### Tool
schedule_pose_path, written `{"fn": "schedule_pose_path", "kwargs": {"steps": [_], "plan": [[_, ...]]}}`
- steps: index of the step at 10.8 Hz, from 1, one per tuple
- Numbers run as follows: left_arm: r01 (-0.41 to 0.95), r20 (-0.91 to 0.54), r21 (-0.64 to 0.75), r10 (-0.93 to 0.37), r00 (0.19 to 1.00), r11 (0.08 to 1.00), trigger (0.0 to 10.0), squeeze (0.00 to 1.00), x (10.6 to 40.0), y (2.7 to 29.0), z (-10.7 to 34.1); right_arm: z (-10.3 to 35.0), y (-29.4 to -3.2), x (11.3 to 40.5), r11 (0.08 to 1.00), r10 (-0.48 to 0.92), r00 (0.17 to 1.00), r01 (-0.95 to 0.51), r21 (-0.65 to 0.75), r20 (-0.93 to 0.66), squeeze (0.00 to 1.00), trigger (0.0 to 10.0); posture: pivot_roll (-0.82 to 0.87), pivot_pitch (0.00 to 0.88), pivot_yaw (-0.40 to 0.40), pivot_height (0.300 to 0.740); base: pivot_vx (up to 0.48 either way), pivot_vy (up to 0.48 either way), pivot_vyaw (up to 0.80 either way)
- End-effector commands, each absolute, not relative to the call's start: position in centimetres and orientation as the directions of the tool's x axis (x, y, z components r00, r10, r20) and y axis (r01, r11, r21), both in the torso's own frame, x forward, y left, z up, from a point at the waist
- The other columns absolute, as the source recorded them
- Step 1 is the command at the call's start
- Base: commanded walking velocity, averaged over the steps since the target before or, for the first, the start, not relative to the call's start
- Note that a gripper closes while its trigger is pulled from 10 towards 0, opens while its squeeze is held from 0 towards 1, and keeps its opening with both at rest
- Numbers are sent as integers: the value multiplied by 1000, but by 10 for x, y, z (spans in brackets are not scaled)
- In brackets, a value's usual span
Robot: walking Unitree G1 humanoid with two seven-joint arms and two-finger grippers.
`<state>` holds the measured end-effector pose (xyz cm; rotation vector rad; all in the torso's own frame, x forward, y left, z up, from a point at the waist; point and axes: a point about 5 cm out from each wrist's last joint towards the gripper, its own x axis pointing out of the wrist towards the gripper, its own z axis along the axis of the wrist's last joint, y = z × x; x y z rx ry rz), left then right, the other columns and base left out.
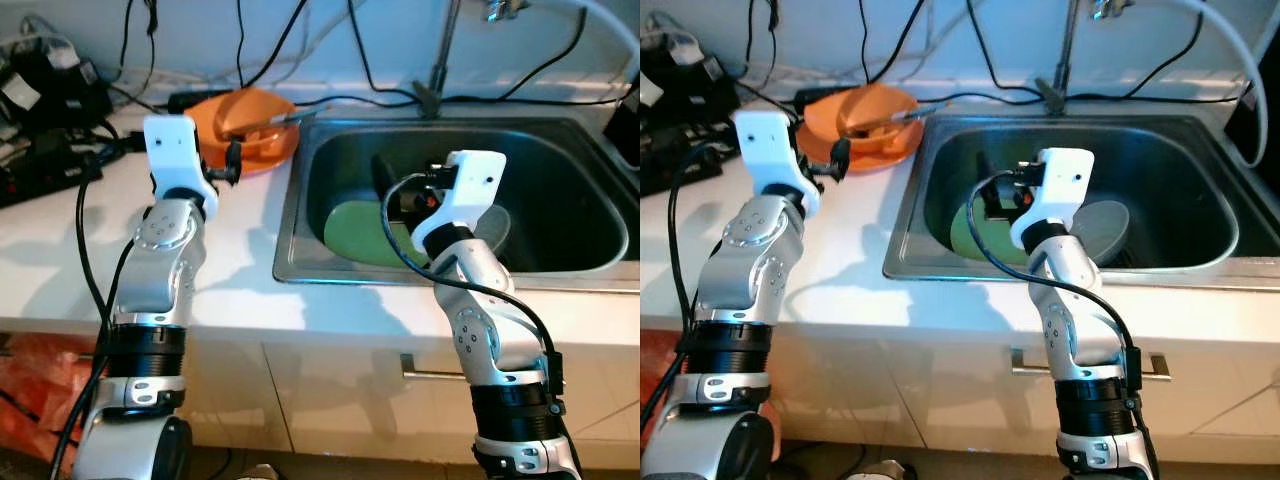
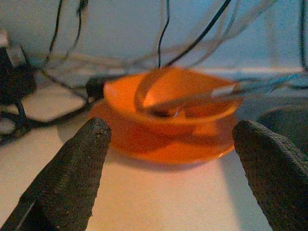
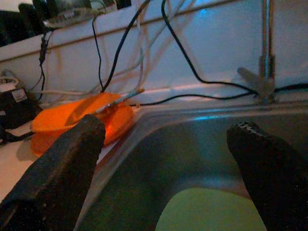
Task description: Kitchen organization
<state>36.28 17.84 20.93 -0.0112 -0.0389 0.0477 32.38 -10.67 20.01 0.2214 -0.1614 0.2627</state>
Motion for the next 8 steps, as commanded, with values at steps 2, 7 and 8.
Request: {"fn": "schedule_pose_path", "kwargs": {"steps": [2, 7, 8], "plan": [[-63, 33, -41, 64, 997, 997, 10000, 0, 368, 184, 216, 204, -102, 321, 932, 275, 942, -310, 186, 194, 0, 10000, 127, 36, 50, 740, 0, 0, 0], [-2, -107, -14, 1, 994, 1000, 10000, 0, 389, 182, 200, 206, -98, 310, 908, 325, 925, -363, 208, 195, 0, 10000, 107, 69, 60, 740, 0, 0, 0], [35, -130, 1, -35, 991, 999, 10000, 0, 393, 177, 197, 210, -96, 303, 890, 371, 907, -409, 200, 200, 0, 10000, 95, 89, 67, 740, 0, 0, 0]]}}
